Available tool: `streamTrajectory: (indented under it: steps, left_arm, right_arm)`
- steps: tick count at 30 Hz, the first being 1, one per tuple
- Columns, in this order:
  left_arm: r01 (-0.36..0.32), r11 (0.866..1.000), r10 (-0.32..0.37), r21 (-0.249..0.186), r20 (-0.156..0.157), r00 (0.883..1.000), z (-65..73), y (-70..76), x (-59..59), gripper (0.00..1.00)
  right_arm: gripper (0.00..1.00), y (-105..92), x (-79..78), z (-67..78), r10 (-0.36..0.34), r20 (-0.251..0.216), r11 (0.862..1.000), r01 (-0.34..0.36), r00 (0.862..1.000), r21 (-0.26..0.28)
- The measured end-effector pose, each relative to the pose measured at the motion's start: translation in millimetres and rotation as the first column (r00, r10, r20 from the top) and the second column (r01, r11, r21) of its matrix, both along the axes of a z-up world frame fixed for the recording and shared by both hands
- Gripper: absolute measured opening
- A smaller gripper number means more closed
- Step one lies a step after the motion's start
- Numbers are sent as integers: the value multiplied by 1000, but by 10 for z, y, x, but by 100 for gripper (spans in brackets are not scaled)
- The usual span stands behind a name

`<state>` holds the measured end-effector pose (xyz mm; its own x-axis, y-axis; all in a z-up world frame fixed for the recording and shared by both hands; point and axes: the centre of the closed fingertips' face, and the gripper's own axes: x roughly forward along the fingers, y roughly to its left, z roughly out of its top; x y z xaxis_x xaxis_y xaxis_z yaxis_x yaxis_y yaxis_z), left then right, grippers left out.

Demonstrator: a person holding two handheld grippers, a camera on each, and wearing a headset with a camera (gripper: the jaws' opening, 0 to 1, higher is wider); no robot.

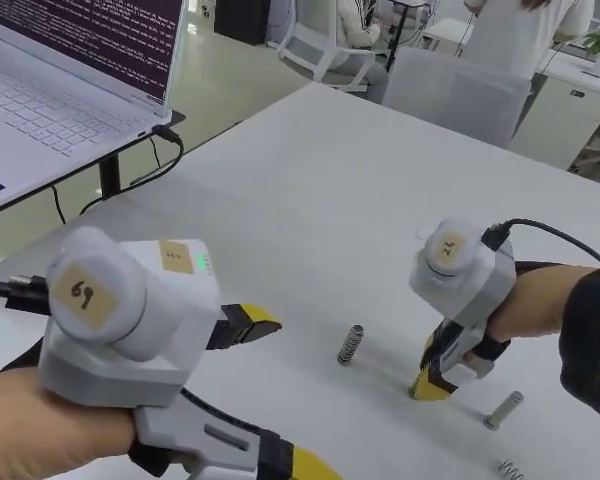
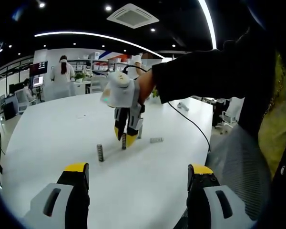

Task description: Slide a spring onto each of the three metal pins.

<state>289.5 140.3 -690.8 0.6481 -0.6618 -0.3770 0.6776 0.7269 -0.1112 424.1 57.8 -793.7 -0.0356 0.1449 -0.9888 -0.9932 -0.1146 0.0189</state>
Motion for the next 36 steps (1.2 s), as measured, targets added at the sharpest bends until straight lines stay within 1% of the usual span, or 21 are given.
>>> streamTrajectory:
  steps: [6,10,13,15,19,22,26,28,30,32,34,35,36]
  left_arm:
    - [7,1000,-7,7,2,1000,5,-16,-7,83]
    - [8,1000,-8,10,4,1000,13,-17,-6,83]
    - [5,1000,-5,11,1,1000,11,-4,-1,83]
    - [7,1000,-7,15,2,1000,16,1,3,83]
    - [7,1000,-7,16,5,1000,35,-1,8,83]
    - [8,1000,-8,17,5,1000,39,-3,10,83]
    - [12,1000,-12,20,3,1000,42,-12,8,83]
    - [13,1000,-13,21,3,1000,45,-12,7,83]
    - [12,1000,-12,19,2,1000,49,-10,9,83]
    - [12,1000,-12,21,2,1000,49,-8,9,83]
    - [14,1000,-14,23,0,1000,44,-11,7,83]
    - [16,1000,-16,26,-1,1000,42,-14,6,83]
    - [16,1000,-16,26,-1,1000,41,-13,7,83]
  right_arm:
    - [25,-34,7,126,-27,16,999,26,1000,35]
    - [29,-21,12,227,-44,31,996,42,999,78]
    - [31,-12,10,318,-60,43,991,55,997,120]
    - [32,-16,-5,363,-70,43,988,64,997,139]
    - [37,-10,-28,482,-103,54,975,90,993,204]
    - [38,-8,-68,557,-128,48,960,111,991,255]
    - [42,-42,-130,614,-151,52,945,129,987,299]
    - [43,-65,-157,636,-167,46,936,144,985,321]
    - [46,-80,-170,668,-188,53,923,158,981,350]
    - [47,-103,-195,707,-207,49,910,174,977,376]
    - [48,-118,-195,757,-227,54,893,186,972,410]
    - [48,-120,-209,790,-244,45,879,201,969,433]
    - [49,-130,-222,810,-251,39,872,208,967,443]
